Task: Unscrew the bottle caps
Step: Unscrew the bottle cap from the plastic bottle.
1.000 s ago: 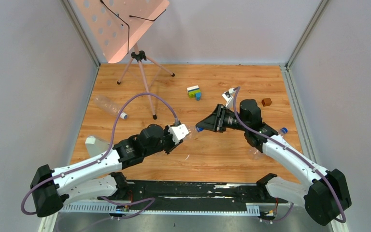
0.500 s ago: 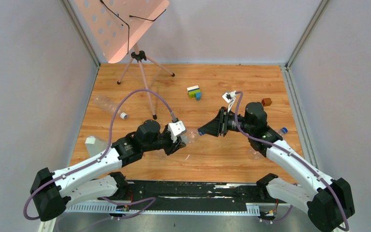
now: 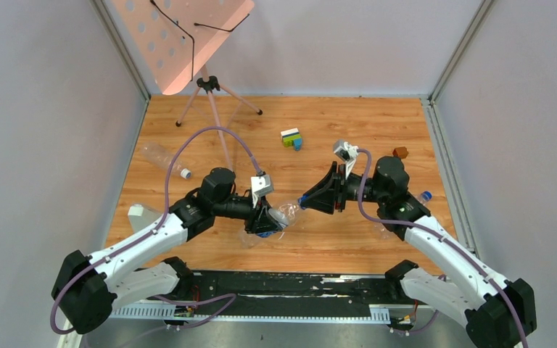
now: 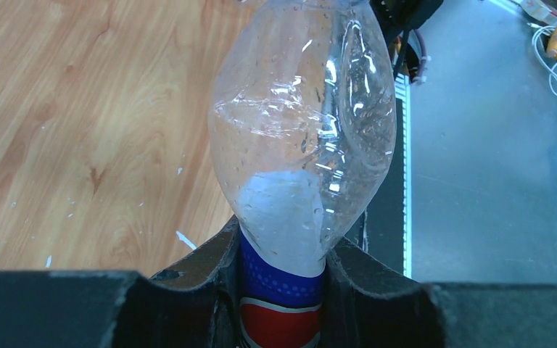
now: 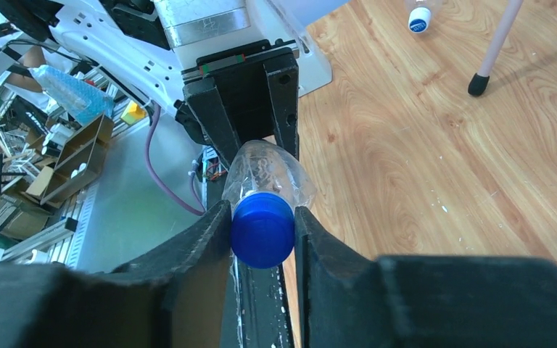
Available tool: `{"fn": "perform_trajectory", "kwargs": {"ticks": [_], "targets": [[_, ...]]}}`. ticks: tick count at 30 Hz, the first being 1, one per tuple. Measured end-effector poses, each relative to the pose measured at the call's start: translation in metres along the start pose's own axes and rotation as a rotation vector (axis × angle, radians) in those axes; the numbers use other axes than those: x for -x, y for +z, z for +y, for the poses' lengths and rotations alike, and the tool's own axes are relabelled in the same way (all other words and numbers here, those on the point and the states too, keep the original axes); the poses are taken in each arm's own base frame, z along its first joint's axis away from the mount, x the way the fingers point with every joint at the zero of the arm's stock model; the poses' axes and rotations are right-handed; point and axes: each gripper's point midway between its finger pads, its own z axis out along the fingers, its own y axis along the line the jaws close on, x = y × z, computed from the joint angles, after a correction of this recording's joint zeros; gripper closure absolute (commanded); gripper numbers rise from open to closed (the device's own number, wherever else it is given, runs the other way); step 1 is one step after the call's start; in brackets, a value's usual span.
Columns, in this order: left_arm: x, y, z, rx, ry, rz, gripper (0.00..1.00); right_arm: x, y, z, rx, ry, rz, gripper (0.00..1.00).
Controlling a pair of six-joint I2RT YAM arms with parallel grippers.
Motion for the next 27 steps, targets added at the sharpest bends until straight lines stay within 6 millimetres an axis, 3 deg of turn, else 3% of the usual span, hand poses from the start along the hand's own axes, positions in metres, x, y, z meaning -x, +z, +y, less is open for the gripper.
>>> {"fn": "perform_trajectory", "kwargs": {"ticks": [4,9,16,21,27], "targets": [[0.003,-0.001,-0.002,-0.008,0.006,-0.007,1.0,0.002,-0.004,0.007,0.005,-0.01,-0.018,0.39],[0.007,-0.005,0.007,0.05,0.008,-0.019,1.0,0.01,-0.009,0.014,-0.013,0.003,-0.056,0.28],[0.006,-0.011,0.027,0.184,-0.002,-0.009,1.0,0.033,-0.019,0.015,-0.12,0.077,-0.172,0.25],[0.014,-0.028,0.043,0.339,0.03,-0.042,1.0,0.046,-0.03,-0.011,-0.317,0.253,-0.29,0.26],[0.038,-0.046,0.039,0.481,0.178,-0.115,1.0,0.043,-0.029,-0.027,-0.386,0.431,-0.323,0.28]]}}
